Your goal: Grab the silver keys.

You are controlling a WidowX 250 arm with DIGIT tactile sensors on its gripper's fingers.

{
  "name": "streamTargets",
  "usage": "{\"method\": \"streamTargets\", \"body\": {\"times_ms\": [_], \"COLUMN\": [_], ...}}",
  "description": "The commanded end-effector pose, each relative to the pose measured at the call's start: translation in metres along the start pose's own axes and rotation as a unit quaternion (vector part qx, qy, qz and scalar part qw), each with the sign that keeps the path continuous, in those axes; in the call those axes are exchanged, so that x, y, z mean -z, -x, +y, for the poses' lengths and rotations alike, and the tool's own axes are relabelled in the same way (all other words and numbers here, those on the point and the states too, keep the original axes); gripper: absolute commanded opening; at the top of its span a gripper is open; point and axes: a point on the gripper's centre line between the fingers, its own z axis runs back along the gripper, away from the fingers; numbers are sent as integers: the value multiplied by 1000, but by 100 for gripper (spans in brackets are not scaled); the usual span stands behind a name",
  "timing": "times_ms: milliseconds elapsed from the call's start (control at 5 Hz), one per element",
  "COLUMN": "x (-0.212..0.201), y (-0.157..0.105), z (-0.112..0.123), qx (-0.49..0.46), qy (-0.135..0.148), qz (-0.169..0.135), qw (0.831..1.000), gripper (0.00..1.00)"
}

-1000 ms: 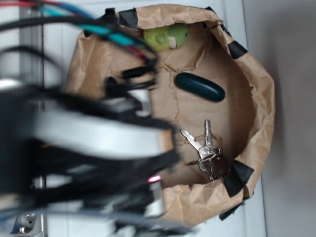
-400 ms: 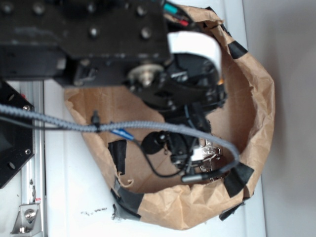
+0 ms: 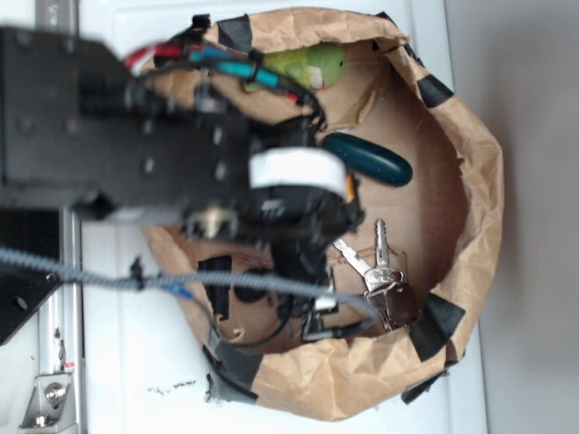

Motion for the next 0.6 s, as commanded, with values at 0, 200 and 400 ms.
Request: {"method": "streamTargets", "body": {"times_ms": [0, 200, 400], "x": [7, 11, 20], "y": [-13, -17, -21], "z": [-32, -41, -49], "qx": [-5, -3, -4], "qy": [50, 77, 92], "qz": [-38, -38, -35], "qw": [998, 996, 995], "gripper": [100, 100, 100]}}
